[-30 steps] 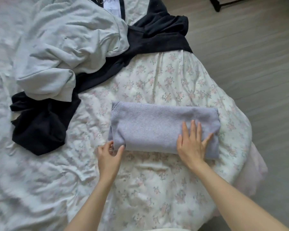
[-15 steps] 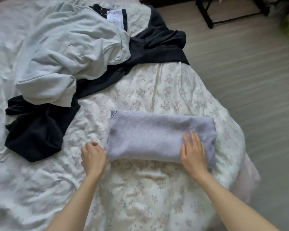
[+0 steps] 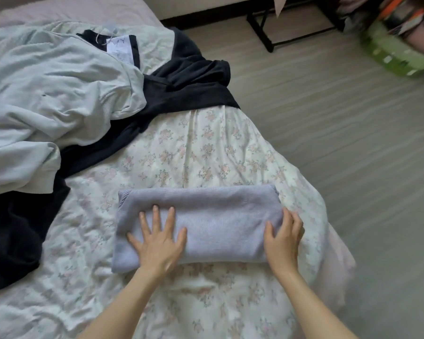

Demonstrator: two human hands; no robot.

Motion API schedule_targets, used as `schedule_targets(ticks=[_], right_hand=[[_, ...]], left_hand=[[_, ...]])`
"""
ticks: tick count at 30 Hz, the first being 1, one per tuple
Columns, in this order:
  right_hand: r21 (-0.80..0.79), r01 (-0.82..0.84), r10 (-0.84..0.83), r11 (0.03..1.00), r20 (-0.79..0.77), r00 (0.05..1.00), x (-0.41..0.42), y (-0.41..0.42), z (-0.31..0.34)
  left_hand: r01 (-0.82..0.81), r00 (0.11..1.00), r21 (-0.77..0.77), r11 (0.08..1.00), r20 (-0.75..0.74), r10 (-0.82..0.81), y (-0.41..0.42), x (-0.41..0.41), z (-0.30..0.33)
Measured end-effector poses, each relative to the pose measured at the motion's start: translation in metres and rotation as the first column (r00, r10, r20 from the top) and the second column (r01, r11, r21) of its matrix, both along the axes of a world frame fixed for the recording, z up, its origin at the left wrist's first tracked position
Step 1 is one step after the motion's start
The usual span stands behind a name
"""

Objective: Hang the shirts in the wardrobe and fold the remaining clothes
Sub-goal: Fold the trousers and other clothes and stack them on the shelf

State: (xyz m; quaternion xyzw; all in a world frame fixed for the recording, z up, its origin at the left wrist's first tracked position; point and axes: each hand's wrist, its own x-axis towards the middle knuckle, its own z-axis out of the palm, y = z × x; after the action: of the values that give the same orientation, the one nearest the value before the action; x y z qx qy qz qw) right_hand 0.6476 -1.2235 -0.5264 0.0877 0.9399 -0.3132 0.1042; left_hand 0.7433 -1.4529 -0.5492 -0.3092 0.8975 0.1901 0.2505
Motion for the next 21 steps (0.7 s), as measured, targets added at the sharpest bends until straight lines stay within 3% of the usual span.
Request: schedule_targets(ticks=[3,5,9,13,15,16,17,19,21], right_hand=[[0.044,0.148,-0.154,0.988,0.301,0.941,-0.012,-0.005,-0.003],[0.049,0.178,-0.183,0.983,0.375,0.909,-0.021,-0.006,-0.005],[-0.111,0.305,-0.214,0.946,0.492,0.844,-0.033,-0.003,0.005],[-0.172,0.119,-0.040,0.978,0.403,0.914,-0.028,-0.023,0.044],[-0.155,-0.081,0.130,0.985,0.345,0.929,-0.022,-0.045,0.070],[-0.144,-0.167,0.206,0.975,0.319,0.925,-0.019,-0.059,0.083],[-0.138,-0.244,0.275,0.960,0.288,0.917,-0.015,-0.074,0.094],[-0.139,-0.378,0.402,0.915,0.238,0.884,-0.005,-0.112,0.108],[-0.156,-0.463,0.488,0.873,0.227,0.843,0.010,-0.150,0.110]], left_hand=[[0.150,0.981,-0.098,0.984,-0.111,-0.161,0.022,-0.003,0.007],[0.278,0.951,-0.126,0.952,-0.107,-0.291,0.037,-0.003,0.007],[0.300,0.954,-0.043,0.953,0.006,-0.300,0.050,-0.006,0.003],[0.256,0.966,0.146,0.955,0.006,-0.260,0.034,-0.016,0.009],[0.110,0.993,0.358,0.927,-0.090,-0.083,0.021,-0.018,0.018],[-0.027,0.986,0.504,0.864,-0.131,0.107,0.015,-0.018,0.024],[-0.178,0.934,0.662,0.728,-0.119,0.336,0.007,-0.017,0.033],[-0.369,0.712,0.875,0.314,0.049,0.701,-0.011,-0.007,0.049],[-0.383,0.505,0.923,-0.025,0.233,0.831,-0.032,0.008,0.057]])
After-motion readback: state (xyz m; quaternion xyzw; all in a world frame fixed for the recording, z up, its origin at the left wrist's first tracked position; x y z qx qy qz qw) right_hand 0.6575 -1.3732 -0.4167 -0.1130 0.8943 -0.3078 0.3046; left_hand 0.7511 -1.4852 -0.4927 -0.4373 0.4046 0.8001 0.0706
